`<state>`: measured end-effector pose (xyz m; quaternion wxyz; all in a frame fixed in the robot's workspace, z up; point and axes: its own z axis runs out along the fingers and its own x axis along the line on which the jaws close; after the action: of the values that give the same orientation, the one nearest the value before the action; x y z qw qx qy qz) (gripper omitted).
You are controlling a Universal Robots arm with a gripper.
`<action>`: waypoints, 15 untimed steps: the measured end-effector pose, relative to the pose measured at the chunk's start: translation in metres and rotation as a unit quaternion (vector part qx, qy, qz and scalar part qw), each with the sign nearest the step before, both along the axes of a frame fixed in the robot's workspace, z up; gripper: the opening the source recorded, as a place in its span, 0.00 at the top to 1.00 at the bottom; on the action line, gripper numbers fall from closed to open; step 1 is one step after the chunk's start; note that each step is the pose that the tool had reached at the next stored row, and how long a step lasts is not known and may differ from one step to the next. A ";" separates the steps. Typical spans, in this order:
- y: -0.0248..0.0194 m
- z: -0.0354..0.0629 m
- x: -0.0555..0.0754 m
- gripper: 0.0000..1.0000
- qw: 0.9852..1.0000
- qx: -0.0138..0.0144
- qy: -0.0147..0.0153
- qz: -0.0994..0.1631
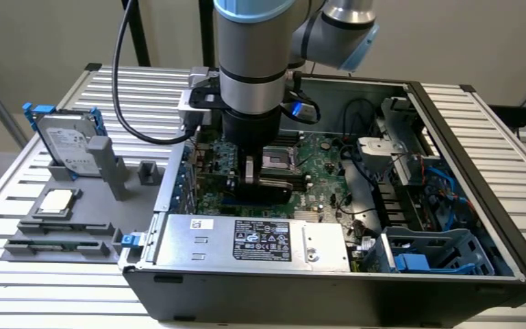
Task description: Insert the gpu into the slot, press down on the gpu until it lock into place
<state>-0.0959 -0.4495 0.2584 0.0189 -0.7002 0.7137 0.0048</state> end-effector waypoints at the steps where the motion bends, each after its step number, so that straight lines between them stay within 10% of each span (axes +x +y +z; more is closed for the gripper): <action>1: 0.0002 0.0000 0.000 0.74 1.000 0.000 0.000 0.000; 15: 0.0021 -0.0047 -0.001 0.74 1.000 -0.001 -0.002 0.000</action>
<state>-0.0969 -0.4474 0.2538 0.0199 -0.7003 0.7136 0.0024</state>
